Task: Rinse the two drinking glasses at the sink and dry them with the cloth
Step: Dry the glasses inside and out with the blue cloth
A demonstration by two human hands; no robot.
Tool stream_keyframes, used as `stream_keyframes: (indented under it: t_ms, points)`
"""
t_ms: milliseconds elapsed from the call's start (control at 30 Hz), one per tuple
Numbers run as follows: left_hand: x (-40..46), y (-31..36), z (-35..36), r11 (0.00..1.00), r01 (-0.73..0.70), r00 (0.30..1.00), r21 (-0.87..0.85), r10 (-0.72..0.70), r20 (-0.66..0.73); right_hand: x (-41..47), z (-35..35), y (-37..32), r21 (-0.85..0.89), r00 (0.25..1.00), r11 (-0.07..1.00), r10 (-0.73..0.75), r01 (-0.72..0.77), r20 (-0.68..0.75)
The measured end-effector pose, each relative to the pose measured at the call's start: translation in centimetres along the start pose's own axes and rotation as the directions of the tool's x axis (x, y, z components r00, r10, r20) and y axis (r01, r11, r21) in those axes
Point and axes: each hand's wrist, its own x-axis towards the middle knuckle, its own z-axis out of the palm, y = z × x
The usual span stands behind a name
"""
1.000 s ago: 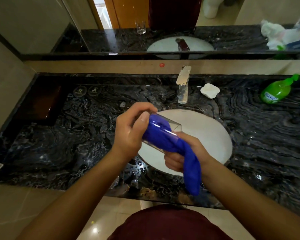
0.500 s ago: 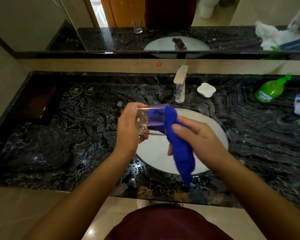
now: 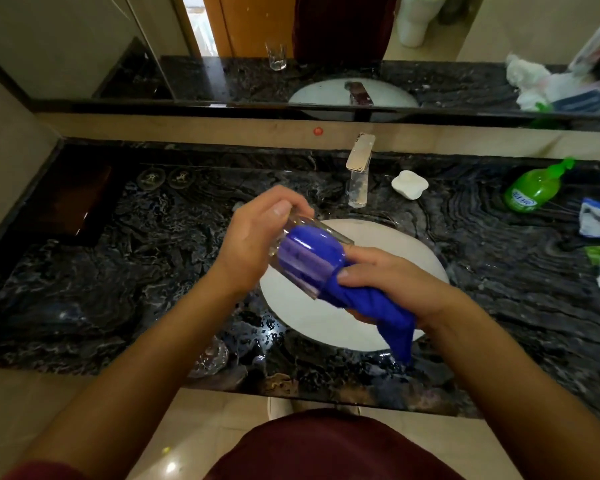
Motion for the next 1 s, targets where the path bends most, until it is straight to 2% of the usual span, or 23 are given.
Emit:
stream_keyframes:
  t_ms: [100, 167, 233, 300, 333, 367, 433, 500, 600, 667, 733, 800, 833, 933, 1000]
  points:
    - [1.2, 0.3, -0.7, 0.997, 0.011, 0.998, -0.081, -0.016, -0.058, 0.1, -0.5, 0.7, 0.256, 0.996, 0.962, -0.091, 0.09, -0.008]
    - [1.7, 0.4, -0.9, 0.999, 0.0, 0.992, -0.049, -0.006, -0.123, 0.3, -0.8, 0.8, 0.397, 0.973, 0.889, -0.217, 0.229, -0.075]
    - [1.5, 0.4, -0.5, 1.0, -0.001, 0.979, 0.021, 0.005, -0.204, 0.5, -0.7, 0.5, 0.443, 0.949, 0.841, -0.251, 0.311, -0.189]
    - [0.8, 0.2, 0.7, 0.979, -0.077, 0.966, 0.19, 0.12, -0.229, 0.3, -0.2, 0.0, 0.469, 0.942, 0.834, -0.162, 0.29, -0.294]
    - [0.2, -0.1, 1.4, 0.955, -0.142, 0.96, 0.262, 0.197, -0.198, 0.0, 0.1, -0.2, 0.509, 0.948, 0.825, -0.092, 0.244, -0.305]
    - [-0.2, -0.5, 2.0, 0.938, -0.2, 0.953, 0.282, 0.253, -0.165, -0.3, 0.2, -0.3, 0.528, 0.953, 0.822, -0.058, 0.214, -0.296]
    - [-0.5, -0.7, 3.1, 0.953, -0.226, 0.955, 0.203, 0.258, -0.146, -0.9, 0.6, -0.4, 0.505, 0.959, 0.841, -0.055, 0.195, -0.278]
    - [-0.3, -0.7, 3.7, 0.984, -0.167, 0.972, 0.059, 0.175, -0.159, -1.4, 0.7, -0.2, 0.466, 0.968, 0.864, -0.086, 0.191, -0.237]
    - [-0.2, -0.8, 3.9, 0.994, -0.061, 0.975, -0.09, 0.04, -0.218, -1.9, 0.3, -0.2, 0.44, 0.968, 0.862, -0.208, 0.251, -0.143]
    - [-0.2, -1.1, 3.6, 0.982, 0.047, 0.962, -0.182, -0.094, -0.258, -2.2, -0.3, -0.4, 0.434, 0.955, 0.852, -0.238, 0.293, -0.177]
    - [-0.2, -1.2, 3.0, 0.894, 0.23, 0.894, -0.384, -0.35, -0.28, -2.5, -0.8, -0.5, 0.421, 0.927, 0.837, -0.241, 0.349, -0.288]
    - [-0.3, -1.6, 2.3, 0.73, 0.345, 0.784, -0.59, -0.57, -0.247, -2.5, -1.5, -0.4, 0.404, 0.879, 0.813, -0.256, 0.421, -0.402]
    - [-0.5, -1.9, 2.0, 0.666, 0.35, 0.759, -0.659, -0.614, -0.217, -2.4, -1.8, -0.4, 0.389, 0.849, 0.803, -0.252, 0.451, -0.464]
    - [-1.5, -2.2, 1.2, 0.549, 0.331, 0.762, -0.767, -0.635, -0.125, -1.4, -2.1, 0.4, 0.299, 0.761, 0.824, -0.223, 0.481, -0.609]
    - [-2.2, -2.1, 1.3, 0.484, 0.364, 0.747, -0.796, -0.662, -0.06, -0.8, -1.5, 1.2, 0.131, 0.733, 0.893, -0.262, 0.431, -0.627]
